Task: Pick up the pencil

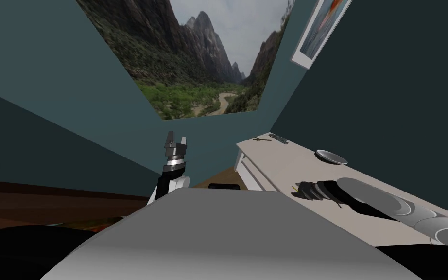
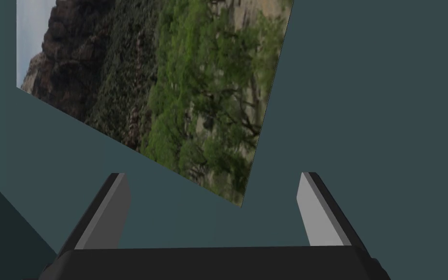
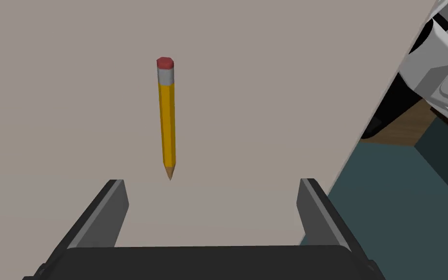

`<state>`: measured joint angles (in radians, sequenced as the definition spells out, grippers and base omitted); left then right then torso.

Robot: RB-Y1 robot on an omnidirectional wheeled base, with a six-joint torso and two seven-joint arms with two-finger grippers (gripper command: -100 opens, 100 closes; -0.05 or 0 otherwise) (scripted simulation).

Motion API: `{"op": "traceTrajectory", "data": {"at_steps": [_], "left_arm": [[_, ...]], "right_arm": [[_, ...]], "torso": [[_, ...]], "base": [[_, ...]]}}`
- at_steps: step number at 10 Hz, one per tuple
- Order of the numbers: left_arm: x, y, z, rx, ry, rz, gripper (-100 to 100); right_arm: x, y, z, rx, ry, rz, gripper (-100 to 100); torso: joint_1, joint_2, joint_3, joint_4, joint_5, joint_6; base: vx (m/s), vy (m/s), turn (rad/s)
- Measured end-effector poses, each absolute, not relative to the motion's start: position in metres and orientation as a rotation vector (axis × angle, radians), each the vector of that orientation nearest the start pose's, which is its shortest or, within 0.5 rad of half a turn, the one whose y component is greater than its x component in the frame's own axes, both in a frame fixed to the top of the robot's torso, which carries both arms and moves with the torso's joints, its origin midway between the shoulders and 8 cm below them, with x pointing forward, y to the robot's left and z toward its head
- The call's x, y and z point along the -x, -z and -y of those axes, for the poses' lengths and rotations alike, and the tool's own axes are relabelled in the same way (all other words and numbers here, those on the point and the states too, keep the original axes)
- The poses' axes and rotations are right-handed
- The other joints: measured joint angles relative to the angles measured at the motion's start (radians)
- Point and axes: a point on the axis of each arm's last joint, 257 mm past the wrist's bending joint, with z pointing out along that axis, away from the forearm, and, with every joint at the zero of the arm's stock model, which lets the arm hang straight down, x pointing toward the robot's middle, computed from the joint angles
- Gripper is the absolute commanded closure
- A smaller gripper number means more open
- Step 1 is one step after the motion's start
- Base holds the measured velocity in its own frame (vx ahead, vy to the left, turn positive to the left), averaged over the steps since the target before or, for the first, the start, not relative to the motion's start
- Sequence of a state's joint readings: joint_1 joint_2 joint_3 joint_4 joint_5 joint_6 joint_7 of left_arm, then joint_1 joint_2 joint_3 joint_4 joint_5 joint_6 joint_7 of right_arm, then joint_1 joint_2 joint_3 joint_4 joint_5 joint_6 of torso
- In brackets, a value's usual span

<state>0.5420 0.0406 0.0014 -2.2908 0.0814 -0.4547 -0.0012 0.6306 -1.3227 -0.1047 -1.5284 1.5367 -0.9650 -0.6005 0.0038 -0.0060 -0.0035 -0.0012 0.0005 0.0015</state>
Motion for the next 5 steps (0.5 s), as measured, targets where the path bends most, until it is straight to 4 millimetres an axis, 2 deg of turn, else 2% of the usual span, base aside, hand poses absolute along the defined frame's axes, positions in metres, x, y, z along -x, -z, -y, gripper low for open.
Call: {"op": "traceTrajectory", "data": {"at_steps": [1, 5], "left_arm": [[-0.345, -0.007, -0.291, 0.739, 1.321, -0.645, 0], [-0.345, -0.007, -0.291, 0.739, 1.321, -0.645, 0]], "right_arm": [[-0.161, 0.351, 0.575, 0.81, -0.052, -2.905, -100], [-0.12, 0.353, 0.605, 0.768, 0.006, -3.057, -100]], "torso": [[0.0, -0.001, 0.0, 0.0, 0.0, 0.001], [0.0, 0.0, 0.0, 0.0, 0.0, 0.001]], "base": [[0.04, 0.024, 0.069], [0.035, 0.03, 0.177]]}}
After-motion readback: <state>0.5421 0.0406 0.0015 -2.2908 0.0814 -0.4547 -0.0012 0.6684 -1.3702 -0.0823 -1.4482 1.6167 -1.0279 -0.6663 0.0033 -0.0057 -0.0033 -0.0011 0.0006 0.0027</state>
